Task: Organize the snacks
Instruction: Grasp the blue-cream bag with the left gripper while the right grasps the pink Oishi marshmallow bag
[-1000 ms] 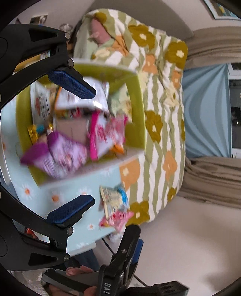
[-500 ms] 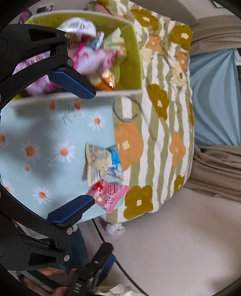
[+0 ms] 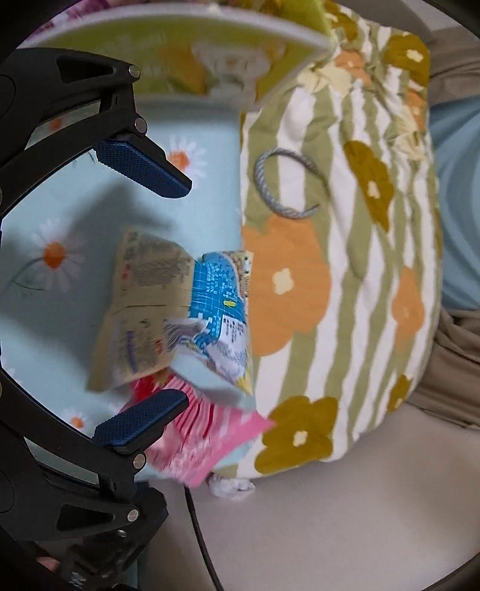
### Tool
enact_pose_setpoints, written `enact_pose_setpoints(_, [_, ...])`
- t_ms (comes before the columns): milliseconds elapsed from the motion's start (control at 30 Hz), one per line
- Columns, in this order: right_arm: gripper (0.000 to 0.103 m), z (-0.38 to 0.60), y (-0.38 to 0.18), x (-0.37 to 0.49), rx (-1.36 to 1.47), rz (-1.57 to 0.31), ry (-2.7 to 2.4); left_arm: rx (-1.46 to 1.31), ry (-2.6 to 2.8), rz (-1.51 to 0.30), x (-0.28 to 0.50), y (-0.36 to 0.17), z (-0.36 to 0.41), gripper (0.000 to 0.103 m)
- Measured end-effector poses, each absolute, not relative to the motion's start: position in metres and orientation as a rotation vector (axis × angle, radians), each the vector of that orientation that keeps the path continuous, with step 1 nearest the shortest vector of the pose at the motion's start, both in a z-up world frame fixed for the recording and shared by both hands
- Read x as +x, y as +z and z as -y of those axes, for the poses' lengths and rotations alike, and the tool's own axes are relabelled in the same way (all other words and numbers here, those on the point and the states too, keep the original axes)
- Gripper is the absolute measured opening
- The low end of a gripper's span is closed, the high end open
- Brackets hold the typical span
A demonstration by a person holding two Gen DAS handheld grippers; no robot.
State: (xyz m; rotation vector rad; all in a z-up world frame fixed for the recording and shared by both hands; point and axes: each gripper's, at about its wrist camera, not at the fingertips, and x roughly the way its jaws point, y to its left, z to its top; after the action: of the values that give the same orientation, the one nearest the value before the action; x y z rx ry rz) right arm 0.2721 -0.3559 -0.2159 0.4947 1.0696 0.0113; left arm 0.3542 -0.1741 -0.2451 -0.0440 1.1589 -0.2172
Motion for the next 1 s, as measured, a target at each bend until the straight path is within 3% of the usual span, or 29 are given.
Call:
enact_pose_setpoints(133, [0.103,0.352,-0.239,0.285,0.52,-1.081,0.018,-0.051,-0.218,-1.201,0.365,-0.272,0.178,0.102])
enact_pose_setpoints(233, [0.103,0.35,-0.252,0.296,0.555,-1.093,0.038,-0.072,-0.223,-1.24,0.368,-0.287,0.179,0.087])
enact_pose_setpoints(400, [0.103,0.343,-0.259,0.31,0.557,-1.098,0.061,-0.078,-0.229,-1.244,0.366,-0.293,0.176,0.077])
enact_pose_setpoints(733, [0.102,0.327,-0.272,0.329,0.457,-1.136,0.073,-0.053,-0.192,-1.23,0.351,-0.29,0.165,0.072])
enact_pose_setpoints(800, [0.096,0.327,-0.276,0.33,0.43,-1.145,0.072,-0.044,-0.181,-1.228,0.349,-0.289,0.162,0.072])
enact_pose_setpoints(900, [0.076,0.324,-0.274,0.332,0.373,-1.146,0.08,-0.028,-0.165,-1.228,0.345,-0.287,0.16,0.071])
enact_pose_setpoints(1000, [0.068,0.323,-0.273,0.331,0.349,-1.146,0.093,-0.013,-0.162,-1.221,0.339,-0.283,0.161,0.071])
